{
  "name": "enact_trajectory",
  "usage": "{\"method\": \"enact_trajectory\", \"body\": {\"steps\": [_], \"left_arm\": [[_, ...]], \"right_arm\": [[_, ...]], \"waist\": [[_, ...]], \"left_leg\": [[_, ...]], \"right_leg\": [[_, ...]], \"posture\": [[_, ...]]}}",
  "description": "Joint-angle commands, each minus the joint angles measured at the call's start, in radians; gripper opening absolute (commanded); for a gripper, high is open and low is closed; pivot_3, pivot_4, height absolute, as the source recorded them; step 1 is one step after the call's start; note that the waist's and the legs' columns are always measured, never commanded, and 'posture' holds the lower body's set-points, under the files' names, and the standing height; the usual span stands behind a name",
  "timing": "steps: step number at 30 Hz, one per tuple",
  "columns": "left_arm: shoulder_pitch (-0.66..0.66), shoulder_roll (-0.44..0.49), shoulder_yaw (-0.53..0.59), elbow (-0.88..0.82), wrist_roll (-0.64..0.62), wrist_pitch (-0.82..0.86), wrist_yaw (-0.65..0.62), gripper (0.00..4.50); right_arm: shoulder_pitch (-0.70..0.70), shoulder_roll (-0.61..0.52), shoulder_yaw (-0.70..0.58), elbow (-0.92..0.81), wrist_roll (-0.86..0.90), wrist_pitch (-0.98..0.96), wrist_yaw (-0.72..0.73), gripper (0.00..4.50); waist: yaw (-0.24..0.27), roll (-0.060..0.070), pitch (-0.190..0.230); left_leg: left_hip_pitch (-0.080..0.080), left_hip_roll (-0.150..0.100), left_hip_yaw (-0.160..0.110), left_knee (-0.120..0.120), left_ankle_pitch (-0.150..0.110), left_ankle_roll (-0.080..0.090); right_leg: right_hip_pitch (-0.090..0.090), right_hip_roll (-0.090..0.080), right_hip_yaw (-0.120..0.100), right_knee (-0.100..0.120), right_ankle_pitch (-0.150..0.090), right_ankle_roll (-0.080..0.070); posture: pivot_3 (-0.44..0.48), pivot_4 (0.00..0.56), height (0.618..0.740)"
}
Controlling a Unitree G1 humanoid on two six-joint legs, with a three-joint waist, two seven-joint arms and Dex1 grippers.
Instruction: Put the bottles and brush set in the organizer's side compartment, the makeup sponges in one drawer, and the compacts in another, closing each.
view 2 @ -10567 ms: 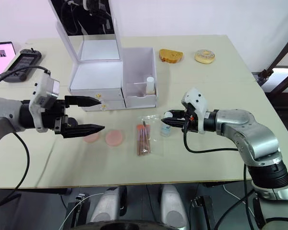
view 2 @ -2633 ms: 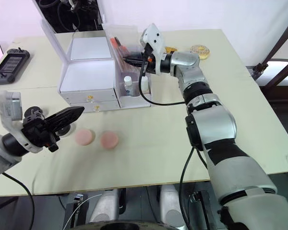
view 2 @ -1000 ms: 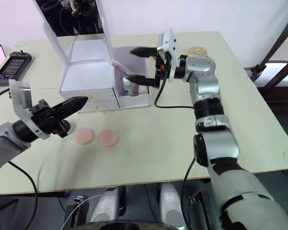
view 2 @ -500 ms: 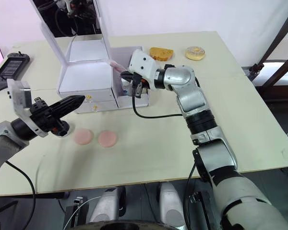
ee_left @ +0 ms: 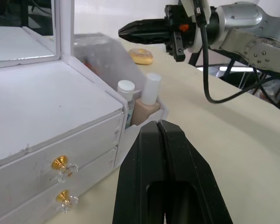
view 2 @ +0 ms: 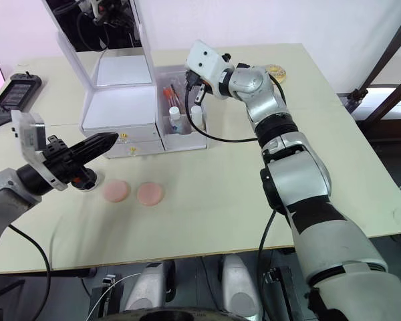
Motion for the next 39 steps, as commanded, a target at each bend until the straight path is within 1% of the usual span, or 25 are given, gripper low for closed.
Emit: {"method": "enact_trajectory", "body": {"steps": [1,5,8,11,14,15,16,18,21,22,23,24,25,26,28,31,34,39], "left_arm": [[-0.01,0.0,0.01,-0.011,0.006,-0.016,-0.006,0.0],[0.002,-0.001,0.019,-0.015,0.012,-0.017,-0.012,0.0],[0.015,-0.001,0.028,-0.017,0.021,-0.024,-0.02,0.0],[0.037,0.006,0.044,-0.009,0.047,-0.039,-0.041,0.0],[0.083,0.03,0.085,0.031,0.104,-0.071,-0.092,0.0],[0.103,0.037,0.105,0.055,0.126,-0.089,-0.113,0.0],[0.123,0.048,0.124,0.082,0.157,-0.11,-0.138,0.26],[0.154,0.062,0.169,0.146,0.199,-0.151,-0.181,0.88],[0.194,0.086,0.235,0.28,0.295,-0.241,-0.243,2.29],[0.203,0.086,0.263,0.332,0.312,-0.266,-0.257,2.89],[0.218,0.093,0.284,0.383,0.338,-0.297,-0.279,3.33],[0.232,0.098,0.299,0.423,0.361,-0.324,-0.304,3.96],[0.243,0.1,0.315,0.457,0.372,-0.341,-0.322,4.45],[0.248,0.099,0.33,0.488,0.378,-0.353,-0.335,4.45],[0.266,0.097,0.349,0.559,0.404,-0.392,-0.363,4.45],[0.291,0.089,0.365,0.646,0.434,-0.435,-0.397,4.45],[0.305,0.082,0.373,0.703,0.453,-0.469,-0.415,4.45],[0.313,0.079,0.372,0.738,0.461,-0.492,-0.432,4.45]], "right_arm": [[-0.043,0.006,-0.037,0.015,0.015,-0.038,0.014,0.04],[-0.032,-0.003,-0.078,-0.004,0.055,-0.043,0.081,0.04],[-0.009,-0.032,-0.111,-0.049,0.091,-0.033,0.152,0.04],[0.054,-0.072,-0.163,-0.171,0.193,0.034,0.329,0.04],[0.176,-0.149,-0.191,-0.374,0.278,0.137,0.475,0.04],[0.228,-0.181,-0.202,-0.452,0.307,0.181,0.507,0.57],[0.279,-0.213,-0.215,-0.528,0.339,0.24,0.531,0.82],[0.374,-0.27,-0.245,-0.661,0.399,0.347,0.556,1.76],[0.527,-0.373,-0.291,-0.802,0.444,0.426,0.57,3.24],[0.586,-0.403,-0.322,-0.848,0.471,0.458,0.568,3.84],[0.641,-0.427,-0.354,-0.894,0.501,0.492,0.561,4.21],[0.694,-0.452,-0.384,-0.929,0.524,0.513,0.556,4.5],[0.745,-0.472,-0.415,-0.957,0.543,0.527,0.549,4.5],[0.791,-0.488,-0.445,-0.979,0.562,0.547,0.537,4.5],[0.9,-0.524,-0.502,-0.99,0.57,0.523,0.532,4.5],[1.011,-0.541,-0.588,-0.968,0.592,0.502,0.498,4.5],[1.081,-0.555,-0.631,-0.923,0.588,0.458,0.486,4.5],[1.104,-0.561,-0.636,-0.915,0.59,0.439,0.472,4.5]], "waist": [[0.0,0.0,0.0],[-0.001,0.0,0.0],[0.0,0.0,0.0],[0.004,0.0,0.0],[0.004,0.0,0.0],[0.005,0.0,0.0],[0.006,0.0,0.0],[0.005,0.0,0.0],[0.002,0.0,0.0],[0.002,0.0,0.0],[0.003,0.0,0.0],[0.001,0.0,0.0],[0.002,0.0,0.0],[0.003,0.0,0.0],[0.003,0.0,0.0],[0.004,-0.001,0.0],[0.003,-0.001,-0.001],[0.0,-0.001,-0.001]], "left_leg": [[0.0,0.0,0.0,0.0,0.0,0.0],[0.0,0.0,0.0,0.0,0.0,0.0],[0.0,0.0,0.0,0.0,0.0,0.0],[0.0,0.0,0.0,0.0,0.0,0.0],[0.0,0.0,0.0,0.0,0.0,0.0],[0.0,0.0,0.0,0.0,0.0,0.0],[0.0,0.0,0.0,0.0,0.0,0.0],[0.0,0.0,0.0,0.0,0.0,0.0],[0.0,0.0,0.001,0.0,0.0,0.0],[0.001,0.0,0.001,0.0,0.0,0.0],[0.001,0.0,0.001,0.0,0.0,0.0],[0.001,0.0,0.001,0.0,0.0,0.0],[0.001,0.0,0.002,0.0,0.0,0.0],[0.001,0.0,0.003,0.0,0.0,0.0],[0.001,0.0,0.004,0.0,0.0,0.0],[0.001,0.0,0.005,0.001,0.0,0.0],[0.001,0.001,0.005,0.001,0.0,0.0],[0.001,0.001,0.005,0.001,0.0,0.0]], "right_leg": [[0.0,0.0,0.0,0.0,0.0,0.0],[0.0,0.0,0.0,0.0,0.0,0.0],[0.0,0.0,0.0,0.0,0.0,0.0],[0.0,0.0,0.0,0.0,0.0,0.001],[0.001,0.0,0.0,0.0,0.0,0.001],[0.001,0.0,0.0,0.0,0.0,0.001],[0.001,0.0,0.0,0.0,0.0,0.001],[0.0,0.0,0.0,0.0,0.0,0.001],[0.0,0.0,0.0,0.0,0.0,0.0],[0.0,0.0,0.0,0.0,-0.001,0.0],[0.0,0.0,0.0,0.0,-0.001,0.0],[0.0,0.0,0.0,0.0,-0.001,0.001],[0.0,0.0,0.001,0.0,-0.001,0.001],[-0.001,-0.001,0.001,0.0,-0.001,0.001],[-0.001,-0.001,0.001,-0.001,-0.002,0.001],[0.0,-0.002,0.001,-0.001,-0.002,0.003],[0.0,-0.002,0.002,-0.001,-0.002,0.003],[-0.001,-0.002,0.002,-0.001,-0.002,0.002]], "posture": [[0.0,0.15,0.74],[0.0,0.15,0.74],[0.0,0.15,0.74],[0.0,0.15,0.74],[0.0,0.15,0.74],[0.0,0.15,0.74],[0.0,0.15,0.74],[0.0,0.15,0.74],[0.0,0.15,0.74],[0.0,0.15,0.74],[0.0,0.15,0.74],[0.0,0.15,0.74],[0.0,0.15,0.74],[0.0,0.15,0.74],[0.0,0.15,0.74],[0.0,0.15,0.74],[0.0,0.15,0.74],[0.0,0.15,0.74]]}}
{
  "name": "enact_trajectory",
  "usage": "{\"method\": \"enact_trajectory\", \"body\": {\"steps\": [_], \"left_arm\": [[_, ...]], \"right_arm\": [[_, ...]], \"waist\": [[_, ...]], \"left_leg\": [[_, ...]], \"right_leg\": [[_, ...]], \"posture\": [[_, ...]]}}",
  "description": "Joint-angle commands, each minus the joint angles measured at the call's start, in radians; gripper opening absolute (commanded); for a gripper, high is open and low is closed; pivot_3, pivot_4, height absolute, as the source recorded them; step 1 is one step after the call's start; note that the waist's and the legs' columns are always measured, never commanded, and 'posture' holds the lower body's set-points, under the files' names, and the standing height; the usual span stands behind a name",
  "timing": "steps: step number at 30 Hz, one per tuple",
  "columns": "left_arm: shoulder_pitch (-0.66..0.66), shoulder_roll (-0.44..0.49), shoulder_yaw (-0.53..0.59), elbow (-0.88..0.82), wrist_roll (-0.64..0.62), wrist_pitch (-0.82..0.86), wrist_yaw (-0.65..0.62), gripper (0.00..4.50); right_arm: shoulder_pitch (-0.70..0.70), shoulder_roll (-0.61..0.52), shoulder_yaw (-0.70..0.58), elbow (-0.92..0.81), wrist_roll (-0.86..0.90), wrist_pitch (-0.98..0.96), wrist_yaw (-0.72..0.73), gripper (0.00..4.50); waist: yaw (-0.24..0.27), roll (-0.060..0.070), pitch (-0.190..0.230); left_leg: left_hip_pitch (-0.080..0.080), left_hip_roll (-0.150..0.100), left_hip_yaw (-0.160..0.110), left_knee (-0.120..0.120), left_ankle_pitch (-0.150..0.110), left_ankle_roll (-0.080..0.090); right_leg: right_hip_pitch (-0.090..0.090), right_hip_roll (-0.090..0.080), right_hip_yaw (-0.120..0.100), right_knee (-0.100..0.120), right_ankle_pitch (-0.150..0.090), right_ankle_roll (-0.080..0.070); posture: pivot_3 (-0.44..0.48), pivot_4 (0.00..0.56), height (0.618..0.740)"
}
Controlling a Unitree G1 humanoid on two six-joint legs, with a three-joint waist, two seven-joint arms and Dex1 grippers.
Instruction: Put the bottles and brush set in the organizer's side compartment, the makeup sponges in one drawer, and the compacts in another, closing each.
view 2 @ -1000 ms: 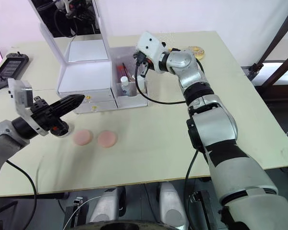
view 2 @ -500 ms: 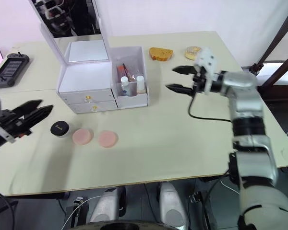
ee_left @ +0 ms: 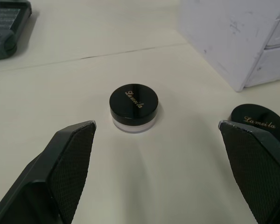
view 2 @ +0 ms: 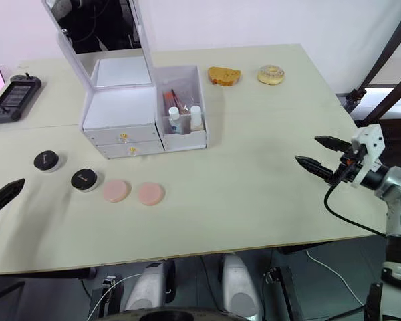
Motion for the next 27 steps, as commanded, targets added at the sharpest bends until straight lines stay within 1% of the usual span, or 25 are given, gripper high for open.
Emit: {"method": "enact_trajectory", "body": {"steps": [1,6,8,10,13,15,19,21,23,27], "left_arm": [[0.003,0.004,0.037,-0.002,0.006,-0.031,-0.013,4.45],[0.012,-0.003,0.041,-0.049,-0.004,-0.014,-0.002,4.45],[0.02,-0.02,0.041,-0.123,-0.034,0.021,0.014,4.45],[0.038,-0.058,0.026,-0.251,-0.068,0.051,0.04,4.45],[0.062,-0.136,-0.011,-0.456,-0.114,0.109,0.128,4.45],[0.064,-0.191,-0.042,-0.573,-0.135,0.141,0.205,4.45],[0.058,-0.297,-0.157,-0.773,-0.135,0.199,0.377,4.45],[0.018,-0.363,-0.271,-0.851,-0.07,0.218,0.498,4.45],[-0.031,-0.431,-0.367,-0.899,-0.024,0.236,0.604,4.45],[-0.132,-0.53,-0.494,-0.908,0.046,0.267,0.745,4.45]], "right_arm": [[-0.014,-0.027,-0.022,-0.027,0.021,-0.022,-0.009,4.5],[-0.049,-0.024,0.012,-0.071,0.035,0.016,-0.017,4.5],[-0.075,-0.024,0.051,-0.146,0.061,0.098,-0.016,4.5],[-0.109,-0.014,0.101,-0.248,0.09,0.185,-0.032,4.5],[-0.175,0.002,0.173,-0.384,0.167,0.343,-0.054,4.5],[-0.211,0.007,0.218,-0.459,0.199,0.406,-0.061,4.5],[-0.268,0.012,0.295,-0.562,0.229,0.468,-0.065,4.5],[-0.304,0.016,0.333,-0.596,0.232,0.487,-0.067,4.5],[-0.333,0.022,0.359,-0.615,0.23,0.498,-0.071,4.5],[-0.365,0.022,0.39,-0.635,0.221,0.507,-0.083,4.5]], "waist": [[0.0,0.0,0.0],[0.002,0.0,0.0],[0.001,0.0,0.0],[0.001,0.0,0.0],[0.003,0.0,0.0],[0.004,0.0,0.0],[0.014,-0.001,0.0],[0.019,0.0,0.0],[0.029,-0.001,0.0],[0.036,-0.001,-0.001]], "left_leg": [[0.0,0.0,0.0,0.0,0.0,0.0],[0.0,0.0,0.001,0.0,0.0,0.0],[0.0,0.0,0.001,0.0,0.0,0.0],[0.0,0.0,0.0,0.0,0.0,0.0],[0.0,0.001,0.001,0.0,0.0,0.0],[0.0,0.001,0.001,0.0,0.0,0.0],[-0.001,0.001,0.001,0.002,0.0,0.0],[-0.002,0.001,0.001,0.005,0.0,0.001],[-0.002,0.0,0.001,0.009,-0.001,0.002],[-0.001,0.0,-0.001,0.012,-0.001,0.002]], "right_leg": [[0.0,0.0,0.0,0.0,0.0,0.0],[0.0,0.0,0.0,0.0,0.0,0.0],[0.0,0.0,0.0,0.0,0.0,0.0],[0.0,0.0,0.0,0.0,0.0,0.0],[0.0,0.0,0.001,0.0,0.0,0.0],[0.0,0.0,0.001,0.0,0.0,0.0],[0.001,0.001,0.001,0.0,0.0,0.0],[0.002,0.001,0.002,0.0,0.0,0.0],[0.003,0.001,0.002,0.001,0.001,0.0],[0.007,0.002,0.002,0.001,0.001,0.0]], "posture": [[0.0,0.15,0.74],[0.0,0.15,0.74],[0.0,0.15,0.74],[0.0,0.15,0.74],[0.0,0.15,0.74],[0.0,0.15,0.74],[0.0,0.15,0.74],[0.0,0.15,0.74],[0.0,0.15,0.74],[0.0,0.15,0.74]]}}
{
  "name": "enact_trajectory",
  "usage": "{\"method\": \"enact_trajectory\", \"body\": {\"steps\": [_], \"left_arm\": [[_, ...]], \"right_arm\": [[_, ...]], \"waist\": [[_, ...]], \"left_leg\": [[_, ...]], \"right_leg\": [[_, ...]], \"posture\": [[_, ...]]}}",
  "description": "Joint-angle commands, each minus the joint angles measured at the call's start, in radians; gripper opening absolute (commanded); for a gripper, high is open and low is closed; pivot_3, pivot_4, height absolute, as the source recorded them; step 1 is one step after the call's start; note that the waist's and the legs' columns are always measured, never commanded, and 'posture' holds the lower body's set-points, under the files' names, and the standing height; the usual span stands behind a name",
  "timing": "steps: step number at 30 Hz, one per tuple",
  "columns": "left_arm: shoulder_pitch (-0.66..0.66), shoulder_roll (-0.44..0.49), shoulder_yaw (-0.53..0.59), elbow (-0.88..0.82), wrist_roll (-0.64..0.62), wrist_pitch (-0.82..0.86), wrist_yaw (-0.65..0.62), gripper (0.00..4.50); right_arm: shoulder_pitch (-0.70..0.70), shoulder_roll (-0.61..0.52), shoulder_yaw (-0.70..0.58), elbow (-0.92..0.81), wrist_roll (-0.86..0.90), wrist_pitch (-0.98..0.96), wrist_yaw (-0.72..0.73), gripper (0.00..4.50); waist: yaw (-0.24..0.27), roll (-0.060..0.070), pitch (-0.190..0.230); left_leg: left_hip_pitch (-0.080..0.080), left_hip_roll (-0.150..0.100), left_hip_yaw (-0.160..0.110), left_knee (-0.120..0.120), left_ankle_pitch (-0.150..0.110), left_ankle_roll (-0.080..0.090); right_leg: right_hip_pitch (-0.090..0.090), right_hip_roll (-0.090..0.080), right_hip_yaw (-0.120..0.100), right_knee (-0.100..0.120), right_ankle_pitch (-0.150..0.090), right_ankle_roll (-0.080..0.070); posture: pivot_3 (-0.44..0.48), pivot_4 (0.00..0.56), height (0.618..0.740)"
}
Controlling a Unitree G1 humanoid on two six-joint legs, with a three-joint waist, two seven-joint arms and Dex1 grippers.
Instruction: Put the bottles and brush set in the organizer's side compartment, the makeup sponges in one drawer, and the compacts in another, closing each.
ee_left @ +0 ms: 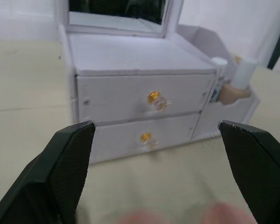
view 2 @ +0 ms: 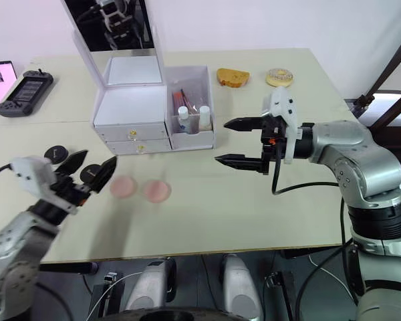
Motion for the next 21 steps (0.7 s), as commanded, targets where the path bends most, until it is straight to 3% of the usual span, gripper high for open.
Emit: {"method": "enact_trajectory", "body": {"steps": [1,12,16,21], "left_arm": [[-0.074,-0.054,-0.085,-0.023,0.071,0.014,0.117,4.45],[-0.211,-0.16,-0.205,0.132,0.252,-0.028,0.231,4.45],[-0.226,-0.178,-0.254,0.167,0.289,-0.04,0.218,3.17],[-0.234,-0.2,-0.273,0.198,0.34,-0.069,0.235,3.17]], "right_arm": [[-0.03,-0.004,0.003,-0.037,0.007,0.008,-0.01,4.5],[-0.045,-0.015,-0.008,-0.077,0.021,0.027,-0.043,4.5],[-0.061,-0.02,-0.01,-0.086,0.026,0.037,-0.047,4.5],[-0.064,-0.026,-0.012,-0.091,0.025,0.038,-0.048,4.5]], "waist": [[0.001,0.0,0.0],[-0.001,0.0,0.0],[-0.001,0.0,0.0],[-0.001,0.0,0.0]], "left_leg": [[0.0,0.0,0.0,0.0,0.0,0.0],[0.0,0.0,-0.002,0.0,-0.002,0.004],[0.0,-0.001,-0.002,0.0,-0.002,0.004],[0.0,-0.001,-0.002,0.0,-0.002,0.004]], "right_leg": [[0.0,0.0,0.0,0.0,0.0,0.0],[0.001,0.001,0.0,0.0,0.001,-0.001],[0.001,0.001,0.0,-0.001,0.001,-0.001],[0.001,0.001,0.0,-0.001,0.0,-0.001]], "posture": [[0.0,0.15,0.74],[0.0,0.15,0.74],[0.0,0.15,0.74],[0.0,0.15,0.74]]}}
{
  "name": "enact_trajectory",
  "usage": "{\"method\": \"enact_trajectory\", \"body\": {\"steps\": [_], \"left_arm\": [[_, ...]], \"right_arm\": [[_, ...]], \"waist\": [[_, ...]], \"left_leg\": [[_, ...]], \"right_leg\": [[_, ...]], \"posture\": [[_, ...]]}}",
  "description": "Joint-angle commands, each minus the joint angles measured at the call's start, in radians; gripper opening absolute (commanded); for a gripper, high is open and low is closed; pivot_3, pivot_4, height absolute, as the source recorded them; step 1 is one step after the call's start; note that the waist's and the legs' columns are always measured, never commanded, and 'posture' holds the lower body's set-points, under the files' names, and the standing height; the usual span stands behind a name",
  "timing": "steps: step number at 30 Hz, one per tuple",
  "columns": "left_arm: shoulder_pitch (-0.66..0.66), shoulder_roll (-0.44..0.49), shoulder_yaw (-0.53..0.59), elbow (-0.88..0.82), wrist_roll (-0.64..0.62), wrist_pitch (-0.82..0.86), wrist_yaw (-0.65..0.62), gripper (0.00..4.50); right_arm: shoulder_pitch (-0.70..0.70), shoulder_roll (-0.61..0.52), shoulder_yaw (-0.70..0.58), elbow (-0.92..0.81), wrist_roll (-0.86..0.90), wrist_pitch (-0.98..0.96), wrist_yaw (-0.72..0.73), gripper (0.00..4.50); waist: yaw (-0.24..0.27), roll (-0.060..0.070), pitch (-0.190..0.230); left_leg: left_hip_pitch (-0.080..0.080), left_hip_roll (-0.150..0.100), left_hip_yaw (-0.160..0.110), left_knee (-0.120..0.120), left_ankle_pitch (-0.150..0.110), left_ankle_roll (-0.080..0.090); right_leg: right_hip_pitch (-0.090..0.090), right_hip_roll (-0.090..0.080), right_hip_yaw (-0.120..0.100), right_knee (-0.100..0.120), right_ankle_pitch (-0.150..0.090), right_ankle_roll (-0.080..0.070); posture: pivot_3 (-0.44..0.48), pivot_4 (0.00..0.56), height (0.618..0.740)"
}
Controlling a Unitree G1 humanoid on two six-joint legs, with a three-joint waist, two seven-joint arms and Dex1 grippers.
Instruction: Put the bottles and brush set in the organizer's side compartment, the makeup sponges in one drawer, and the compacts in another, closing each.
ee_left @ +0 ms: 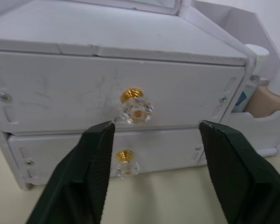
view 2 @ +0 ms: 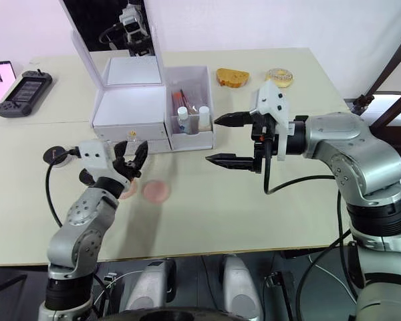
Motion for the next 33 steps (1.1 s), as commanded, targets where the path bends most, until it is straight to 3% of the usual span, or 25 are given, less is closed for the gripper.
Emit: {"method": "enact_trajectory", "body": {"steps": [1,17,20,24,33], "left_arm": [[-0.025,-0.009,-0.002,-0.008,0.038,-0.042,0.008,3.17],[-0.049,-0.056,-0.012,0.037,0.119,-0.093,0.016,3.17],[-0.048,-0.06,-0.012,0.043,0.125,-0.103,0.018,2.31],[-0.054,-0.065,-0.005,0.058,0.137,-0.124,0.02,0.33],[-0.03,-0.055,-0.014,0.009,0.137,-0.111,0.001,0.29]], "right_arm": [[-0.016,-0.015,-0.029,-0.025,0.012,-0.006,-0.003,4.5],[-0.008,-0.014,-0.019,-0.023,-0.024,-0.051,-0.007,4.5],[-0.007,-0.011,-0.018,-0.025,-0.028,-0.055,-0.012,4.5],[-0.004,-0.01,-0.015,-0.023,-0.036,-0.066,-0.013,4.5],[0.001,-0.003,-0.005,-0.015,-0.046,-0.086,-0.008,4.5]], "waist": [[0.0,0.0,0.0],[0.0,0.0,0.0],[0.0,0.0,0.0],[0.001,0.0,0.0],[0.0,0.0,0.0]], "left_leg": [[0.0,0.0,0.0,0.0,0.0,0.0],[0.0,0.0,0.0,0.0,0.0,0.0],[0.0,0.0,0.0,0.0,0.0,0.0],[0.0,0.0,0.0,0.0,0.0,0.0],[0.0,0.0,0.0,0.0,0.0,0.0]], "right_leg": [[0.0,0.0,0.0,0.0,0.0,0.0],[0.0,0.0,0.0,0.0,-0.001,0.001],[0.0,0.0,0.0,0.0,-0.001,0.001],[0.0,0.0,0.0,0.0,-0.001,0.001],[0.0,0.0,0.0,0.0,-0.001,0.002]], "posture": [[0.0,0.15,0.74],[0.0,0.15,0.74],[0.0,0.15,0.74],[0.0,0.15,0.74],[0.0,0.15,0.74]]}}
